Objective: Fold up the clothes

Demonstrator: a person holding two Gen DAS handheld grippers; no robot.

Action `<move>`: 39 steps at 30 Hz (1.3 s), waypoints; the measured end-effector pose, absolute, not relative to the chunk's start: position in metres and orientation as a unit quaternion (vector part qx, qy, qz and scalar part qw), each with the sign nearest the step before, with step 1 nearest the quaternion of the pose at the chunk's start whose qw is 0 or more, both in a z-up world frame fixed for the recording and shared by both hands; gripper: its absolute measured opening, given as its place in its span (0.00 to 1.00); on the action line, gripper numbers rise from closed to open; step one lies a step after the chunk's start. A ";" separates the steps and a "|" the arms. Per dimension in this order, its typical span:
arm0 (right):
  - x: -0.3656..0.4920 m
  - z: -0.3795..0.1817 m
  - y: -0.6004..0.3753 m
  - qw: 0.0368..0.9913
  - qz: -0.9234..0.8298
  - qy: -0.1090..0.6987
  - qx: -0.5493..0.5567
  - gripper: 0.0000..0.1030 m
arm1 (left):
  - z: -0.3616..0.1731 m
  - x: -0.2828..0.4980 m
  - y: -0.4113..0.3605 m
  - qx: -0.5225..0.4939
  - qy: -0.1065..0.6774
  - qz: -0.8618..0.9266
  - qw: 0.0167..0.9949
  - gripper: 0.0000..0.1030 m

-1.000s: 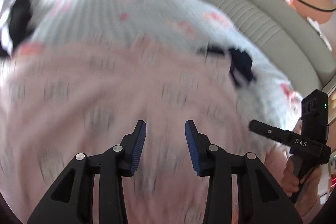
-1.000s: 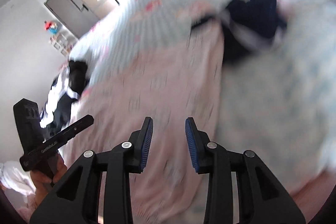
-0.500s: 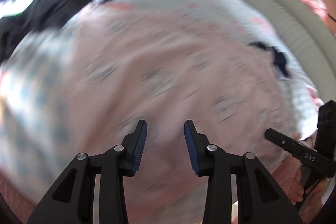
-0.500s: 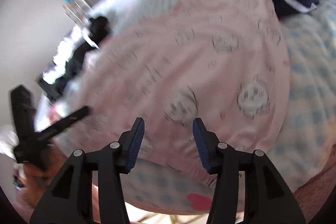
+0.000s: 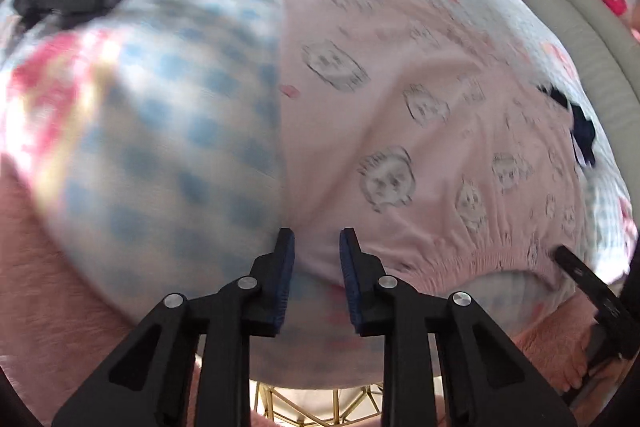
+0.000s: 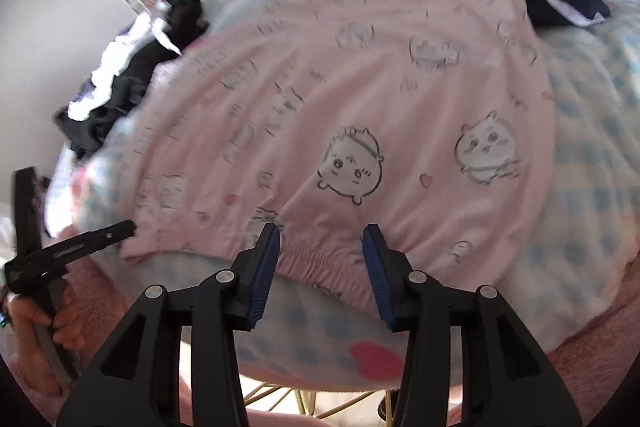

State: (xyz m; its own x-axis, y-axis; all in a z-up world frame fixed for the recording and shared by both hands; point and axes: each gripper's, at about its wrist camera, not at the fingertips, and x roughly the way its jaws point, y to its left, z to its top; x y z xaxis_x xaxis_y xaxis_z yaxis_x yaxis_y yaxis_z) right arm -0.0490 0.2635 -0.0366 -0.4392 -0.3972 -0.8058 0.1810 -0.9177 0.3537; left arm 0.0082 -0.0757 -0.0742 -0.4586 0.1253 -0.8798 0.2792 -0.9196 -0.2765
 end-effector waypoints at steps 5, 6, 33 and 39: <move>-0.060 -0.013 0.311 0.113 -0.865 -0.149 0.466 0.49 | -0.043 -0.002 -0.023 0.444 0.170 -0.876 -0.081 0.34; -0.063 -0.010 0.319 0.096 -0.868 -0.150 0.464 0.49 | -0.042 -0.006 -0.008 0.437 0.155 -0.879 -0.108 0.34; -0.080 -0.051 0.386 0.041 -0.838 -0.215 0.500 0.46 | -0.053 -0.068 0.156 0.461 0.077 -0.835 -0.291 0.36; -0.085 -0.072 0.371 0.001 -0.839 -0.176 0.514 0.39 | -0.091 -0.080 0.162 0.505 0.106 -0.819 -0.250 0.35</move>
State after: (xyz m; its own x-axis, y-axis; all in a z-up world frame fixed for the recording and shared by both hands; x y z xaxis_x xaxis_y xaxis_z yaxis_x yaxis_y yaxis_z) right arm -0.0854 0.3710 -0.0725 -0.4707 -0.1821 -0.8633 -0.1799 -0.9381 0.2959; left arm -0.0798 0.1624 -0.0907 -0.3647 0.5168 -0.7745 -0.3024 -0.8525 -0.4264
